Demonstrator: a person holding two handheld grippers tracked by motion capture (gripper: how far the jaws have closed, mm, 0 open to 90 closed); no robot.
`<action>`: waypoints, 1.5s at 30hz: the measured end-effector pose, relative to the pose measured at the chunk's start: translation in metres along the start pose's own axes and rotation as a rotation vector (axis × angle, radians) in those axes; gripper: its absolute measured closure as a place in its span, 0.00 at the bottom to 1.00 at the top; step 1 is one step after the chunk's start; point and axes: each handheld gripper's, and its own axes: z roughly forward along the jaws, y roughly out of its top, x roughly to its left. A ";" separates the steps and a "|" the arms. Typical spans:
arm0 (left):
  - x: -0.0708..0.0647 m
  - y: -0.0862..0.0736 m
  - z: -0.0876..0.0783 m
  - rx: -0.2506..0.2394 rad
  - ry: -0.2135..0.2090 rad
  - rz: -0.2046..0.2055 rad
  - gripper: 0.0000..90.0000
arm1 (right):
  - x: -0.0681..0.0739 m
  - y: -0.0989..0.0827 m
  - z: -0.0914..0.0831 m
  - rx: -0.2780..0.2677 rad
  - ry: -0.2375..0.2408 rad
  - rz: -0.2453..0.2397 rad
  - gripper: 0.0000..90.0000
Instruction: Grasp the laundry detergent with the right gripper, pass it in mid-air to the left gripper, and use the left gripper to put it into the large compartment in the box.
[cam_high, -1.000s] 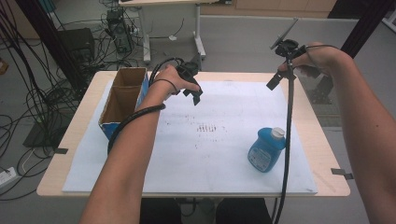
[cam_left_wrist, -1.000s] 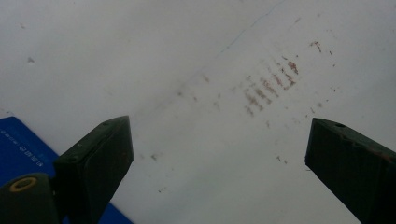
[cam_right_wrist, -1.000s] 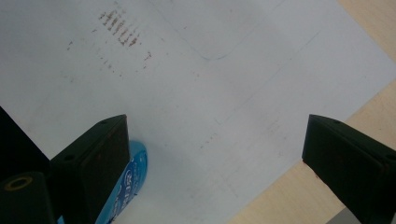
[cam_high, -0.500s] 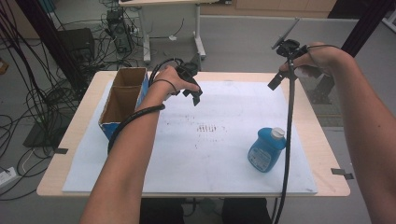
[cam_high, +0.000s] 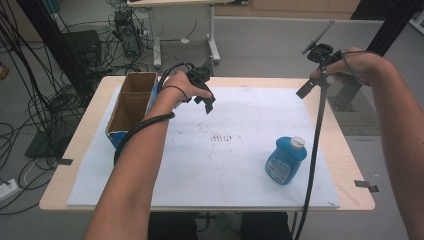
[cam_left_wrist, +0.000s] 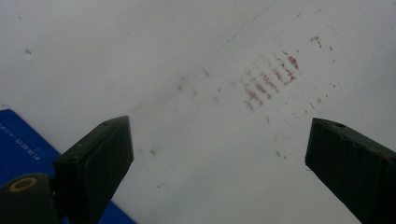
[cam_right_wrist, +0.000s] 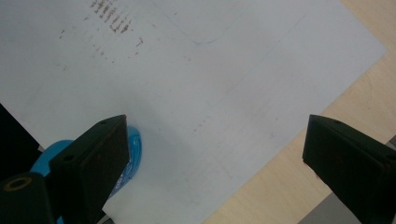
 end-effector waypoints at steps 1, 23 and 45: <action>0.000 0.000 0.000 -0.001 0.002 0.001 0.09 | 0.000 0.000 0.000 0.000 0.000 0.000 0.08; -0.005 -0.003 -0.001 -0.004 -0.007 -0.002 0.09 | -0.002 -0.055 -0.005 -0.005 -0.013 0.046 0.08; -0.005 -0.004 0.001 0.008 -0.007 0.007 0.09 | -0.002 -0.091 -0.002 -0.026 0.002 0.077 0.08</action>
